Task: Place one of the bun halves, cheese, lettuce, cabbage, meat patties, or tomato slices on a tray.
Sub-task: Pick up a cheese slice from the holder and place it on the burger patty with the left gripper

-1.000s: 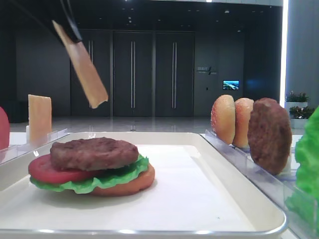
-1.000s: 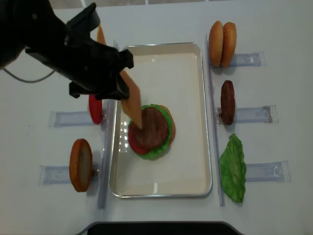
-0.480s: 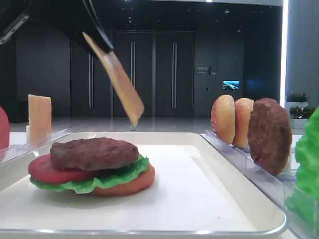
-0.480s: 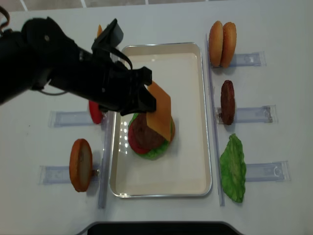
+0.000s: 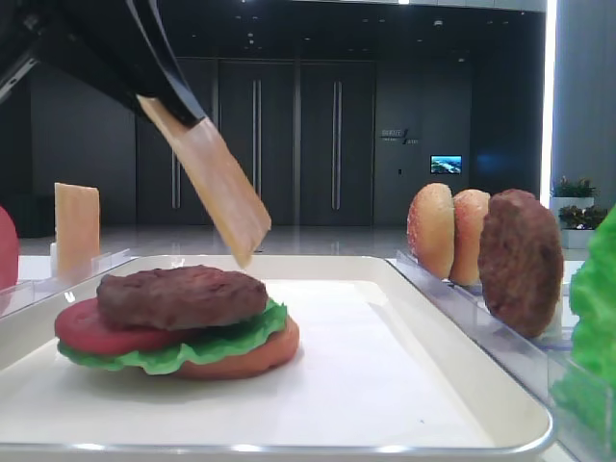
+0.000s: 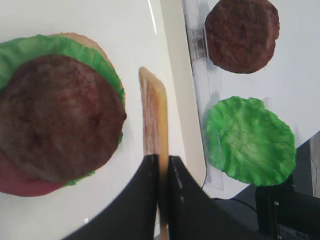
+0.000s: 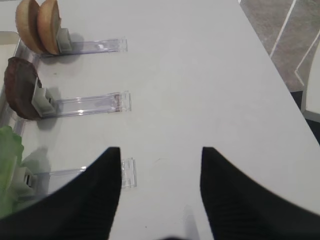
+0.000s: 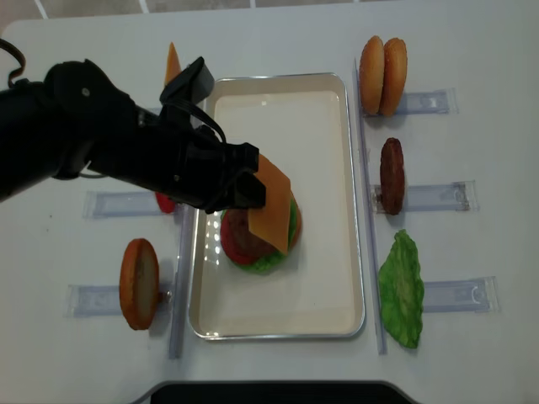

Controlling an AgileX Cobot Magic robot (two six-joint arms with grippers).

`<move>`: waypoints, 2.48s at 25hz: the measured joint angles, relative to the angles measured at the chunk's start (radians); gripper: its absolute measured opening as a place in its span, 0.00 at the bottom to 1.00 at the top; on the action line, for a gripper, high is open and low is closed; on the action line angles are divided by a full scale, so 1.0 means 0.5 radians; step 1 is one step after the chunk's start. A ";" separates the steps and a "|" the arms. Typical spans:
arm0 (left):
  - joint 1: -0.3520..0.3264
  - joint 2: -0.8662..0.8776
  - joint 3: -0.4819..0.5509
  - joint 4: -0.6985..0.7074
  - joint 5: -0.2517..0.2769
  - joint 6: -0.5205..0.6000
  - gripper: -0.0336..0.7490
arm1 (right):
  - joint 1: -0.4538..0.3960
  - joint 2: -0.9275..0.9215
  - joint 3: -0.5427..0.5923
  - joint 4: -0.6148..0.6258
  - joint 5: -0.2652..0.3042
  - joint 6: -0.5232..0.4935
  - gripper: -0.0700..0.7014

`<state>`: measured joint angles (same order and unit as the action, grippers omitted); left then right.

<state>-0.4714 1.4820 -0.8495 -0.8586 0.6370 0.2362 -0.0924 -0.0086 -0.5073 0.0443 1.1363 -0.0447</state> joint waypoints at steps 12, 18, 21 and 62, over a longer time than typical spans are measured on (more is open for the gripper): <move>0.109 0.030 0.000 -0.002 0.015 0.099 0.07 | 0.000 0.000 0.000 0.000 0.000 0.000 0.54; 0.109 0.083 0.013 -0.084 0.014 0.196 0.07 | 0.000 0.000 0.000 0.000 0.000 0.000 0.54; 0.109 0.083 0.028 -0.094 0.010 0.214 0.07 | 0.000 0.000 0.000 0.000 0.000 0.000 0.54; 0.368 0.083 0.107 -0.010 0.056 0.229 0.67 | 0.000 0.000 0.000 0.000 0.000 0.000 0.54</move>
<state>-0.2874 1.5237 -0.7962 -0.8638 0.6652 0.3505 -0.0924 -0.0086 -0.5073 0.0443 1.1363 -0.0447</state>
